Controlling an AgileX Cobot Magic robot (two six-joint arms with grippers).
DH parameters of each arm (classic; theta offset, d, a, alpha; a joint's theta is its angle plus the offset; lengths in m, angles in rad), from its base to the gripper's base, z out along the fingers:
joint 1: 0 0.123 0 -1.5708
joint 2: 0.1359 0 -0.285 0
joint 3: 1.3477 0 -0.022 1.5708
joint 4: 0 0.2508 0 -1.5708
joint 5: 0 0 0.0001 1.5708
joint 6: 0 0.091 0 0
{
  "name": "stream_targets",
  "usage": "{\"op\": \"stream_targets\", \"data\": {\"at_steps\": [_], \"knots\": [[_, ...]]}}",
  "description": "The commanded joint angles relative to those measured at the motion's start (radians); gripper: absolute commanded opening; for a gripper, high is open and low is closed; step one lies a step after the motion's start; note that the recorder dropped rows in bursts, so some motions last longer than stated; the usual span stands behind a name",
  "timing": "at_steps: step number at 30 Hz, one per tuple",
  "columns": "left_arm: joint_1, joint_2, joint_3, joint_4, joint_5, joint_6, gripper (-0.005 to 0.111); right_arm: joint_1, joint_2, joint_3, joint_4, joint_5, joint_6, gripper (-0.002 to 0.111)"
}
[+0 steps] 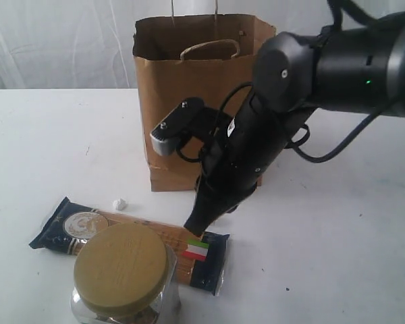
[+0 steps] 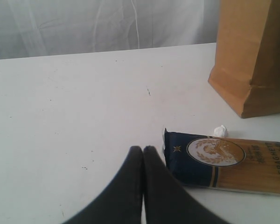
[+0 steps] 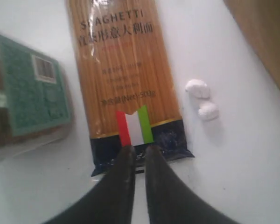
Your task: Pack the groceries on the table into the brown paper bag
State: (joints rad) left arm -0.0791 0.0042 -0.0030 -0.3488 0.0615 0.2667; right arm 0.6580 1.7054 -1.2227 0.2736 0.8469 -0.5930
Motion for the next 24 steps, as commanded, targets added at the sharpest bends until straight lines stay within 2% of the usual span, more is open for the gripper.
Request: {"op": "stream_targets", "data": {"at_steps": [1, 4, 13, 17, 24], "knots": [[-0.005, -0.004, 0.003, -0.010, -0.001, 0.002, 0.000, -0.002, 0.071, 0.003, -0.047, -0.045, -0.016, 0.029], [-0.005, -0.004, 0.003, -0.010, -0.001, 0.002, 0.000, -0.002, 0.120, 0.003, -0.050, -0.125, -0.014, 0.037], [-0.005, -0.004, 0.003, -0.010, -0.001, 0.002, 0.000, -0.002, 0.210, 0.003, -0.088, -0.383, 0.174, 0.037], [-0.005, -0.004, 0.003, -0.010, -0.001, 0.002, 0.000, -0.002, 0.252, 0.003, -0.161, -0.382, 0.242, 0.037], [-0.005, -0.004, 0.003, -0.010, -0.001, 0.002, 0.000, -0.002, 0.291, 0.003, -0.180, -0.358, 0.244, 0.037]]}}
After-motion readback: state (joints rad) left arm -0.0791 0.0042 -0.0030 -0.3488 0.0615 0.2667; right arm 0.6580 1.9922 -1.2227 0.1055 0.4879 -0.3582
